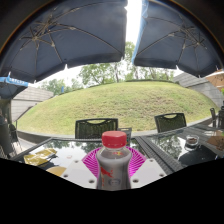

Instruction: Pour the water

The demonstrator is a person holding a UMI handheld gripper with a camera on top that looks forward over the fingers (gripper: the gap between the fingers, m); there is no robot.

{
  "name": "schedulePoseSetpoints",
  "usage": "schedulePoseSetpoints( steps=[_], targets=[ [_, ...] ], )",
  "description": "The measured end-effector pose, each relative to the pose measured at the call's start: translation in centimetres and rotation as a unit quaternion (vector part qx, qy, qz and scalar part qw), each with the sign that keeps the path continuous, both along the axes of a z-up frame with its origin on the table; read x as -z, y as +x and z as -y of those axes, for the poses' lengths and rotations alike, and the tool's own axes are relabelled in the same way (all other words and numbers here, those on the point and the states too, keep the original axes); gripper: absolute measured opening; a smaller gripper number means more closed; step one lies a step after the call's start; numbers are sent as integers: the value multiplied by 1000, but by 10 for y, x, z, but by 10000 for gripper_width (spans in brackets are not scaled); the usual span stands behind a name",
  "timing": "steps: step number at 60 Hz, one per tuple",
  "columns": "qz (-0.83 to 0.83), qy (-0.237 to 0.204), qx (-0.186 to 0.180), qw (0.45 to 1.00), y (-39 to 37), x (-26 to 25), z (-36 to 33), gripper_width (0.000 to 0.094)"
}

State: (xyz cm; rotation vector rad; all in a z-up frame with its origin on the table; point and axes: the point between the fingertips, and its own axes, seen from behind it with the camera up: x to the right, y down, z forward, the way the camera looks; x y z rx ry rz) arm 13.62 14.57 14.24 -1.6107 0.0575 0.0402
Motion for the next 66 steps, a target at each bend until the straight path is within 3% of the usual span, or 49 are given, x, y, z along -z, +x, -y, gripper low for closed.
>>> schedulePoseSetpoints(
  steps=[19, 24, 31, 34, 35, 37, 44, 66],
  targets=[
    [38, -2, 0, 999, 3, 11, 6, 328],
    [45, -6, 2, 999, -1, 10, 3, 384],
    [54, -38, -3, 998, 1, 17, 6, 557],
    [50, -51, 2, 997, 5, 17, 7, 817],
    [49, -55, 4, 997, 8, 18, 12, 845],
    [41, -63, 10, 997, 11, 18, 17, 803],
    [47, -90, 15, 995, 9, 24, 50, 832],
    [22, -106, -29, 994, -45, 40, 221, 840]
  ],
)
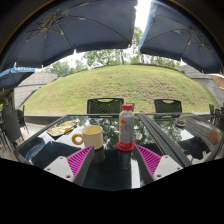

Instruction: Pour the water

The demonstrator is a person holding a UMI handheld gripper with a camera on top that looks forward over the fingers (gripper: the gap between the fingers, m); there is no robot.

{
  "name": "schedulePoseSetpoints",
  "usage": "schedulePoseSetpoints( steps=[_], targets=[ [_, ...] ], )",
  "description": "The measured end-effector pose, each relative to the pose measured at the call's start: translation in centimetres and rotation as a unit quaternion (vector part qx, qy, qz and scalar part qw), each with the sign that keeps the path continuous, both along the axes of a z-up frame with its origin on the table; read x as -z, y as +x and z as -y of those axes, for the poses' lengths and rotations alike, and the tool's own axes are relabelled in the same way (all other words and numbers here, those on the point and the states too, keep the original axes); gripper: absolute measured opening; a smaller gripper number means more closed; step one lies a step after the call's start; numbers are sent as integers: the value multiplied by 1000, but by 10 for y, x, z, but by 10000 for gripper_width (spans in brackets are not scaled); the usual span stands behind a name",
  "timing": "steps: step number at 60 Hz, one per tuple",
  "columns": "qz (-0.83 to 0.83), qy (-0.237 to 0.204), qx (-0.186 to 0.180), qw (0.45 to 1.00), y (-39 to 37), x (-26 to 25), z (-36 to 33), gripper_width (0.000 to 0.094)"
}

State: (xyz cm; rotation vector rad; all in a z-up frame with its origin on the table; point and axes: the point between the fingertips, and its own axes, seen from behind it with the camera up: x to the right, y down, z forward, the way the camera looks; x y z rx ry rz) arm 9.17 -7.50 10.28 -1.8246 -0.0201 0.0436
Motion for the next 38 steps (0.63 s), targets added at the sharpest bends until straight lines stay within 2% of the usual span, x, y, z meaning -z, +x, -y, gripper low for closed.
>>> schedulePoseSetpoints(
  steps=[11, 18, 23, 38],
  targets=[
    [6, -28, -7, 1000, -15, 22, 45, 834],
    [31, -24, -19, 999, -19, 27, 61, 824],
    [26, -33, -33, 999, -28, 37, 63, 821],
    [13, -36, -31, 999, -18, 53, 55, 815]
  ],
)
